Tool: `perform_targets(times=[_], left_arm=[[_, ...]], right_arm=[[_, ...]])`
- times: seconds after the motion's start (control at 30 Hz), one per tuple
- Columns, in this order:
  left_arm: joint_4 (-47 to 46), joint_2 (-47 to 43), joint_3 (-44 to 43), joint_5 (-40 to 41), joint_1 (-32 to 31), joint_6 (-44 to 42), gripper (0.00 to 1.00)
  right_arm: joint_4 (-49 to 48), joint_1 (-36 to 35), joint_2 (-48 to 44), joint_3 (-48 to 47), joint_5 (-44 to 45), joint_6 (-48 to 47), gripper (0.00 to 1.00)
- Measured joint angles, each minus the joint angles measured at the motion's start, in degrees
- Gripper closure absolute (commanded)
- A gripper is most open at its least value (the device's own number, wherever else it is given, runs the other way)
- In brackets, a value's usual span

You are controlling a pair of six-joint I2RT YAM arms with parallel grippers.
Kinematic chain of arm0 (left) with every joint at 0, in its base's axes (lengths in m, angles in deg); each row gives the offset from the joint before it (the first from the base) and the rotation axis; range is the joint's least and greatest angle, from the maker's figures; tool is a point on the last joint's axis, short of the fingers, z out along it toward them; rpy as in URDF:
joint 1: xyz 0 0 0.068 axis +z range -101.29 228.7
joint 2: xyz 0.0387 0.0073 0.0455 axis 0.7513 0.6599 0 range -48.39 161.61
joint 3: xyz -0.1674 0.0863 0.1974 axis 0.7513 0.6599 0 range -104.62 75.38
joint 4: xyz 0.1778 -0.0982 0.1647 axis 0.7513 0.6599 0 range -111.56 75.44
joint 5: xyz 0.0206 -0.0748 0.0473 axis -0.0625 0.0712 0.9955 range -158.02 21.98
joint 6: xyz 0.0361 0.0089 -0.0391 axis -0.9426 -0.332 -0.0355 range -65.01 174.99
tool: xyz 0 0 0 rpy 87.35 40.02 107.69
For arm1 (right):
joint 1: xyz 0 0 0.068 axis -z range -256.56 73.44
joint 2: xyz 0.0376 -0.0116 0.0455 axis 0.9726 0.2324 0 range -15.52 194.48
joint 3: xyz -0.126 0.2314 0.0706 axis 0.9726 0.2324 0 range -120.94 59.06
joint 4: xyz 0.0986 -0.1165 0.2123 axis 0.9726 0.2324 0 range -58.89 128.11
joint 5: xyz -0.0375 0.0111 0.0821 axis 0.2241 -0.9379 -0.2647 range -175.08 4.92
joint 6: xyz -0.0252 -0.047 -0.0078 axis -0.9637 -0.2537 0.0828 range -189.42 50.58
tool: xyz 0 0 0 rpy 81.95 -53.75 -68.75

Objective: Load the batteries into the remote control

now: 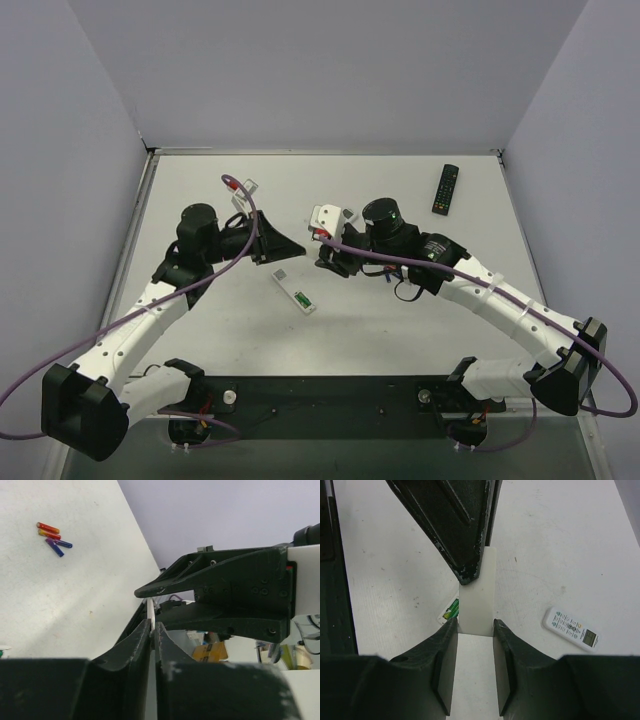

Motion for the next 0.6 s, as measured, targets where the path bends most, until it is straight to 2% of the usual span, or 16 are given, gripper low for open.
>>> perform_targets(times=[0.03, 0.1, 0.13, 0.23, 0.43, 0.6], left_arm=[[0.3, 0.0, 0.0, 0.2, 0.0, -0.4, 0.59], [1.9, 0.0, -0.4, 0.7, 0.0, -1.6, 0.47], [3.1, 0.0, -0.9, 1.3, 0.1, -2.4, 0.36], [7.9, 0.0, -2.8, 4.3, 0.4, -5.8, 0.22], [16.9, 0.1, -6.6, 17.0, 0.9, -14.6, 0.16], [18.3, 5.0, -7.0, 27.0, 0.9, -22.2, 0.16]], right_arm=[[0.0, 0.0, 0.0, 0.0, 0.0, 0.0, 0.96], [0.3, 0.0, 0.0, 0.0, 0.0, 0.0, 0.99], [0.5, 0.0, 0.1, 0.0, 0.0, 0.0, 0.99], [1.8, 0.0, 0.3, 0.0, 0.3, 0.7, 1.0], [3.5, 0.0, 0.7, 1.5, 3.3, 5.9, 1.0], [4.6, -0.4, 0.7, 8.1, 8.5, 12.8, 1.0]])
